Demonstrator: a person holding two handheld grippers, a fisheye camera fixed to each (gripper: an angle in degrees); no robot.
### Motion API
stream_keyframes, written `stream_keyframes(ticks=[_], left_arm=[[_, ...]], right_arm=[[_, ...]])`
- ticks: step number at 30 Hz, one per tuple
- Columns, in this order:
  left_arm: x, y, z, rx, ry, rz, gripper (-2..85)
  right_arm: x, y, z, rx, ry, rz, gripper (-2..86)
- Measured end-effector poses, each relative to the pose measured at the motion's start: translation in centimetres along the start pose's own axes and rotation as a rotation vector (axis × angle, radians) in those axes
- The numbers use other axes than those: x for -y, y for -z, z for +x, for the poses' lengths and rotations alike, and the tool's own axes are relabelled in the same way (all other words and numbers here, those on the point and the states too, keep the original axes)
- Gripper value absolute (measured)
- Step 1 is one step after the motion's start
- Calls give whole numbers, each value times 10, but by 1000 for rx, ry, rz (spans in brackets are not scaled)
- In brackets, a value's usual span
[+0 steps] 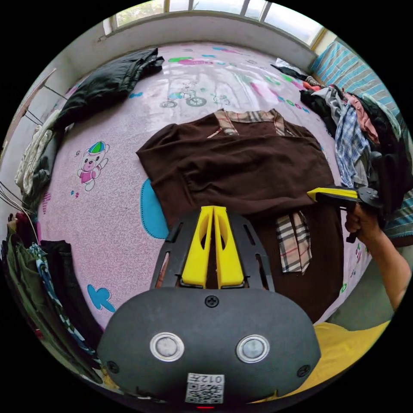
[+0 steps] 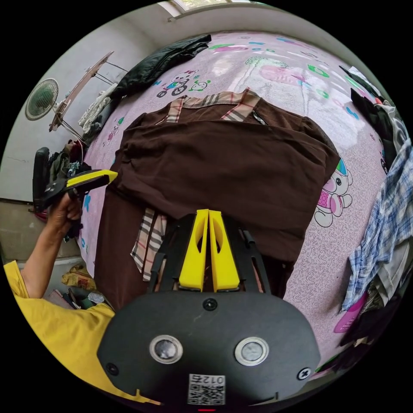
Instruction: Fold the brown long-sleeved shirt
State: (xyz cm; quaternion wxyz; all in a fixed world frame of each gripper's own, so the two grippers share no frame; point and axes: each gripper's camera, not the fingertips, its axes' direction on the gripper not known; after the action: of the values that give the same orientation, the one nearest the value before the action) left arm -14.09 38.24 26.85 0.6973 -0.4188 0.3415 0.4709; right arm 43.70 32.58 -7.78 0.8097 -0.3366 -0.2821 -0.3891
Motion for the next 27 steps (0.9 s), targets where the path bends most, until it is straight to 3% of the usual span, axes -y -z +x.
stream_keyframes(ticks=[4,14,21,24,27], left_arm=[[-8,-8,-34,-7,55,-51,-1],[-18,-9,-106,-286,38,-54,-1],[-52,-2,-184,-617,378,55,2],[-55,20,-191,-564,430,160,3],[-24,28,-161,-459,320,127,3]], right_arm=[[-1,5,-3,-9,15,5,0],[-2,18,-15,-52,44,-5,0],[-9,26,-17,-44,17,5,-1],[-14,29,-18,-44,14,11,-1],[-18,32,-20,-45,23,10,-1]])
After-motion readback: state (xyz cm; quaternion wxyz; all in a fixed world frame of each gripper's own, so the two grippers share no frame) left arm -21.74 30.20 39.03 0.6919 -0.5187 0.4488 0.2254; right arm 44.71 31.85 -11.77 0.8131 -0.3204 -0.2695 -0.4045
